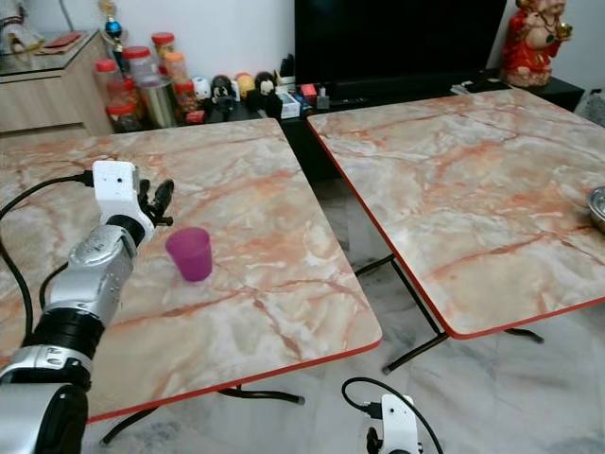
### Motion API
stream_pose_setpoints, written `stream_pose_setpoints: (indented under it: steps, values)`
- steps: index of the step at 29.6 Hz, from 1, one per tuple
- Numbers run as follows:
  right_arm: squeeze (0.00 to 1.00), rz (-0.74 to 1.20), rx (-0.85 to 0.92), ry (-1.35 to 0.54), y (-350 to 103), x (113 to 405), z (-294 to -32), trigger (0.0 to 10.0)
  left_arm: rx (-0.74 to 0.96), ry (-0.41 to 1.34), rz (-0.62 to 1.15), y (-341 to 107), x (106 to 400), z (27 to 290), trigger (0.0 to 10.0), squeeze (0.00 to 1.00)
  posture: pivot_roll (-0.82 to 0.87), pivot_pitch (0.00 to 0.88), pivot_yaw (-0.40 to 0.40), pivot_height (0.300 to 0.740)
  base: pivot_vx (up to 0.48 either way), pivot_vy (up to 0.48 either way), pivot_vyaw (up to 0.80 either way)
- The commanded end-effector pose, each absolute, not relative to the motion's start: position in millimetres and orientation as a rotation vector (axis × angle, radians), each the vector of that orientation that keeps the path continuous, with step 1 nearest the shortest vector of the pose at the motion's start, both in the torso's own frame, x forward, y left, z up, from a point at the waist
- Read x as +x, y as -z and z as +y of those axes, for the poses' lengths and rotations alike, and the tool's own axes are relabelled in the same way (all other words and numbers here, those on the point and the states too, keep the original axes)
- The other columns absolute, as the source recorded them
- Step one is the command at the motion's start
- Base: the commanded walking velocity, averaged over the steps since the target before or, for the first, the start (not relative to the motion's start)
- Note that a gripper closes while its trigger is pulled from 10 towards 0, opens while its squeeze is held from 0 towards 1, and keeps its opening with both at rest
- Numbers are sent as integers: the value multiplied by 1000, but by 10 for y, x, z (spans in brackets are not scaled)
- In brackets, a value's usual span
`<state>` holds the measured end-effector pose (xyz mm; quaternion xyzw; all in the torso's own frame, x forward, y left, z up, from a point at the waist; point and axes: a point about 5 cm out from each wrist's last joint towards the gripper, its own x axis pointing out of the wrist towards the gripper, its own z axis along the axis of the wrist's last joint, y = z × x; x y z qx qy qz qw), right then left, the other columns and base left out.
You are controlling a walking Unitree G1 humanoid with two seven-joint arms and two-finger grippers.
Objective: Setting the table
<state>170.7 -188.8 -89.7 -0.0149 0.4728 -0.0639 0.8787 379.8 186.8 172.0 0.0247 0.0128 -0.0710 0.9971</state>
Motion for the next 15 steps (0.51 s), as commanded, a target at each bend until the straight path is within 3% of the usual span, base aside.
stream_pose_setpoints:
  steps: [1,4,5,6,15]
  values:
    - [0,980,-29,137,887,1729,-1896,10000,97,170,49,-1745,3791,1844,10000,1000,8,0,-1,740,0,0,0]
    - [0,979,-30,135,886,1731,-1895,10000,101,182,97,-1693,3775,1824,10000,1000,7,0,-2,740,0,0,0]
    - [0,980,-31,134,886,1730,-1894,10000,102,190,125,-1653,3770,1815,10000,933,7,0,-2,740,0,0,0]
    - [0,980,-31,134,886,1730,-1894,10000,101,193,135,-1647,3766,1814,10000,0,7,0,-2,740,0,0,0]
    - [0,984,-35,130,891,1721,-1896,10000,109,159,215,-1581,3764,1887,10000,0,4,0,2,740,0,0,0]
